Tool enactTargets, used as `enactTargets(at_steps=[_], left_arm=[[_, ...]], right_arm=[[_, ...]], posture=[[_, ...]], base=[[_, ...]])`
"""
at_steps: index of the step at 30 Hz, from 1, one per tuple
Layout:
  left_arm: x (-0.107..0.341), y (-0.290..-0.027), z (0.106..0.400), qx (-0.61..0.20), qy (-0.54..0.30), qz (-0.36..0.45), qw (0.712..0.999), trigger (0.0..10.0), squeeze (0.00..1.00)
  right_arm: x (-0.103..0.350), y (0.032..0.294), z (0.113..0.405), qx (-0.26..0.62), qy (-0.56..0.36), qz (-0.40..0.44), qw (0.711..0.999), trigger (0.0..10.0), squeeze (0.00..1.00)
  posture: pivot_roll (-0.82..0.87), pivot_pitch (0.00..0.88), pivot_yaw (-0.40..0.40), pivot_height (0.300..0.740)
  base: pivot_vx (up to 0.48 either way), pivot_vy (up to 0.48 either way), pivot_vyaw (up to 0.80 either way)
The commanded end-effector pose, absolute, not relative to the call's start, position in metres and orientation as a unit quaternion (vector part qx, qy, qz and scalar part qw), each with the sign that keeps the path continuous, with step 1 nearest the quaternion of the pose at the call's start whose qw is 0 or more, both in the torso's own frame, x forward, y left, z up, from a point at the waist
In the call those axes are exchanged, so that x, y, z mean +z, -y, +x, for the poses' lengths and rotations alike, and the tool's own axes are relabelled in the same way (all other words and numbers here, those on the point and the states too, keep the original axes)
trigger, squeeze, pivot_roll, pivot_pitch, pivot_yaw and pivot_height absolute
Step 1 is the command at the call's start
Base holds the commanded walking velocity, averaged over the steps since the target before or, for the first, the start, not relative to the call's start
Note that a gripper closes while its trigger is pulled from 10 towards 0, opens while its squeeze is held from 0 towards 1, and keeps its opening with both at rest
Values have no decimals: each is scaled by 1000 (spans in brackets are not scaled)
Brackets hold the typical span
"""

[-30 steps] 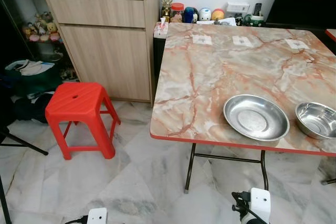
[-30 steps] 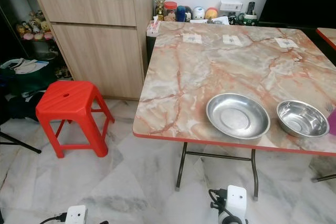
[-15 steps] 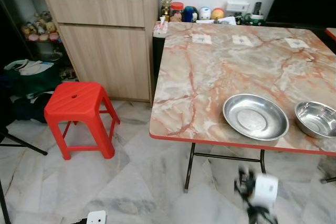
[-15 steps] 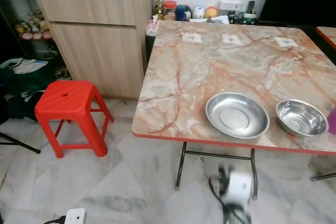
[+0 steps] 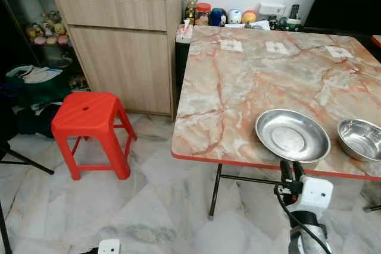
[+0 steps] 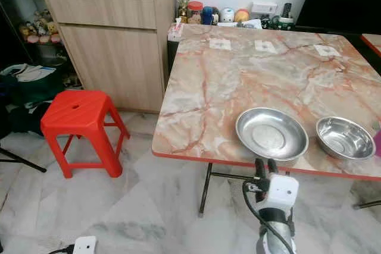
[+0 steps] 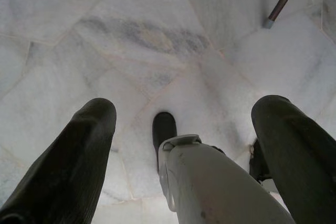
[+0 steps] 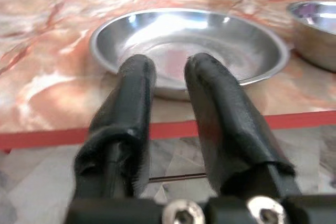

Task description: Setting the table

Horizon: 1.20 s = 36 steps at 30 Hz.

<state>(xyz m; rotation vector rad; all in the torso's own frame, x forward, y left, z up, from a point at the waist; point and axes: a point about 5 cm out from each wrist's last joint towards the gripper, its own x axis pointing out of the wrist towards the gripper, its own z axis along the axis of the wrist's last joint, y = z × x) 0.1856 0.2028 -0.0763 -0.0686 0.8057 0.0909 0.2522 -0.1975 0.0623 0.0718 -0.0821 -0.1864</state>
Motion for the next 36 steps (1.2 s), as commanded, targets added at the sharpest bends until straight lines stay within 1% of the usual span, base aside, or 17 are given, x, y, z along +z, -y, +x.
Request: enactTargets(at_steps=[1, 6, 12, 13, 14, 15, 16, 18, 20, 22, 25, 26, 27, 28, 29, 36], left_arm=[[-79, -204, 181, 47, -401, -31, 914, 10000, 0], [-78, -205, 183, 49, -398, -31, 916, 10000, 0], [-76, -206, 185, 52, -394, -31, 917, 10000, 0], [-76, -206, 185, 52, -394, -31, 917, 10000, 0], [-76, -206, 185, 51, -394, -31, 917, 10000, 0], [-76, -206, 185, 51, -394, -31, 917, 10000, 0], [-76, -206, 185, 51, -394, -31, 917, 10000, 0], [-76, -205, 186, 51, -393, -31, 917, 10000, 0], [-76, -205, 187, 51, -391, -32, 918, 10000, 0], [-75, -205, 187, 52, -391, -32, 918, 10000, 0], [-75, -205, 187, 53, -390, -33, 919, 10000, 0], [-75, -206, 188, 55, -388, -33, 919, 10000, 0], [-75, -206, 188, 56, -388, -33, 919, 10000, 0], [-75, -206, 188, 56, -388, -33, 919, 10000, 0], [-75, -207, 188, 57, -387, -33, 920, 10000, 0], [-72, -213, 189, 65, -378, -29, 923, 10000, 0]], right_arm=[[66, 203, 252, -109, 44, 47, 992, 10000, 1000], [76, 206, 259, -116, 53, 62, 990, 10000, 1000], [87, 219, 272, -165, 49, 118, 978, 10000, 1000], [88, 221, 274, -171, 50, 121, 976, 10000, 957], [89, 223, 276, -178, 50, 126, 975, 10000, 78], [90, 224, 277, -182, 50, 130, 973, 10000, 78], [90, 225, 279, -188, 49, 137, 971, 10000, 0], [91, 227, 281, -197, 46, 146, 968, 10000, 0], [95, 234, 289, -223, 47, 178, 957, 10000, 0], [98, 233, 291, -217, 51, 171, 960, 10000, 0], [103, 227, 293, -192, 58, 139, 970, 10000, 0], [104, 210, 294, -133, 59, 123, 982, 10000, 0], [105, 204, 294, -113, 59, 121, 984, 10000, 0], [105, 204, 294, -113, 59, 121, 984, 10000, 0], [106, 196, 293, -86, 62, 112, 988, 10000, 0], [114, 189, 290, -39, 70, 87, 993, 10000, 0]], posture=[[45, 72, -50, 740], [52, 73, -52, 740], [53, 78, -49, 740], [51, 79, -48, 740], [51, 79, -48, 740], [51, 79, -48, 740], [51, 79, -48, 740], [51, 79, -48, 740], [54, 83, -47, 740], [55, 84, -48, 740], [57, 86, -48, 740], [53, 89, -47, 740], [53, 89, -47, 740], [53, 89, -47, 740], [56, 89, -45, 740], [47, 94, -40, 740]], base=[[0, 0, 0], [0, 0, 0], [0, 0, 0], [0, 0, 0], [0, 0, 0], [0, 0, 0], [0, 0, 0], [0, 0, 0], [0, 0, 0], [0, 0, 0], [0, 0, 0], [0, 0, 0], [0, 0, 0], [0, 0, 0], [0, 0, 0], [0, 0, 0]])
